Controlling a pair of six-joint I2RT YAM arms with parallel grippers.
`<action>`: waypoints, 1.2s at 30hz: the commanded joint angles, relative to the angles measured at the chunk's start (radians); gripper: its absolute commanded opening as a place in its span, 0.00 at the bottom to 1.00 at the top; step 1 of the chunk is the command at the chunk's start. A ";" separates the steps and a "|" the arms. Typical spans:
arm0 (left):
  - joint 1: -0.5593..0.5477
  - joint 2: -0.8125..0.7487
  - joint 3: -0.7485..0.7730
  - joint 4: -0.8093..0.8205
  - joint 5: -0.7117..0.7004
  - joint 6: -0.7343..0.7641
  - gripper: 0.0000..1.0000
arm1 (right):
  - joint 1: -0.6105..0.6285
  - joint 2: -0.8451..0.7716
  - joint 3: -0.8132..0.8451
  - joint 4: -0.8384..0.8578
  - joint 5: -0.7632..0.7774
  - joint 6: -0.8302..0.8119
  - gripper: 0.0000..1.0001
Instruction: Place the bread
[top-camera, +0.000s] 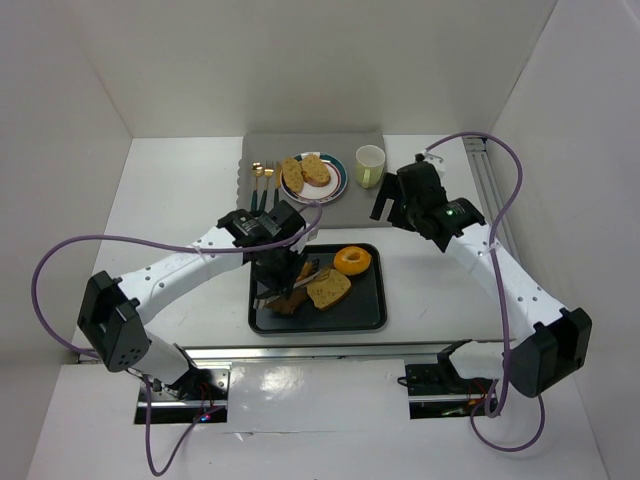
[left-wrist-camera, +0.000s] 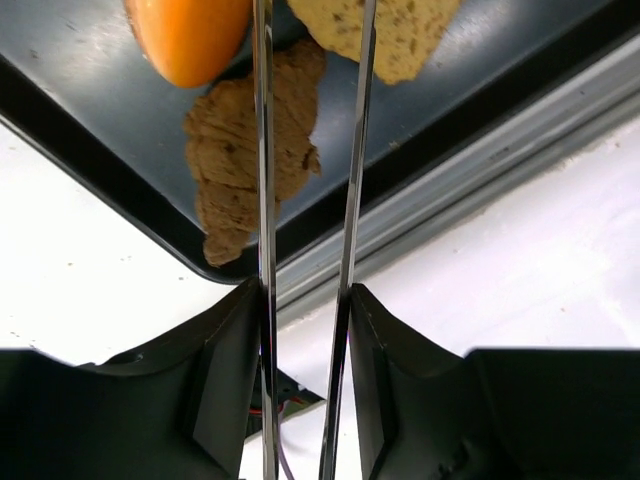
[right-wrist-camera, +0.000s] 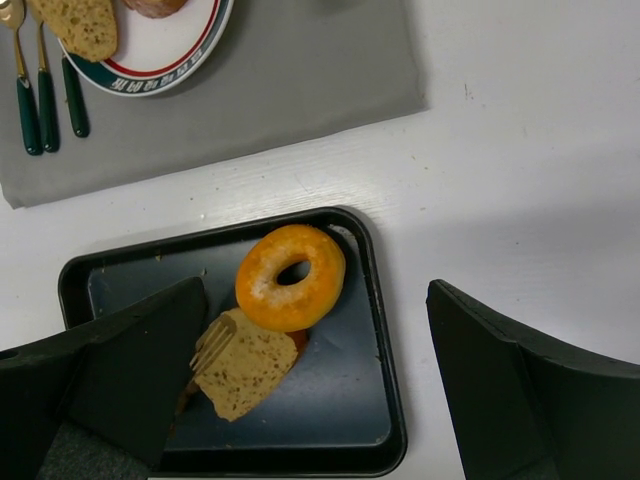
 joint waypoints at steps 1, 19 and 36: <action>0.003 -0.025 -0.007 -0.035 0.077 -0.016 0.50 | 0.008 0.009 -0.004 0.044 -0.006 0.004 0.99; -0.006 -0.079 0.057 -0.109 0.123 -0.002 0.02 | 0.017 0.000 -0.013 0.053 -0.015 0.004 0.99; 0.037 -0.142 0.299 -0.145 -0.102 -0.086 0.00 | 0.028 0.069 0.027 0.113 -0.042 -0.015 0.99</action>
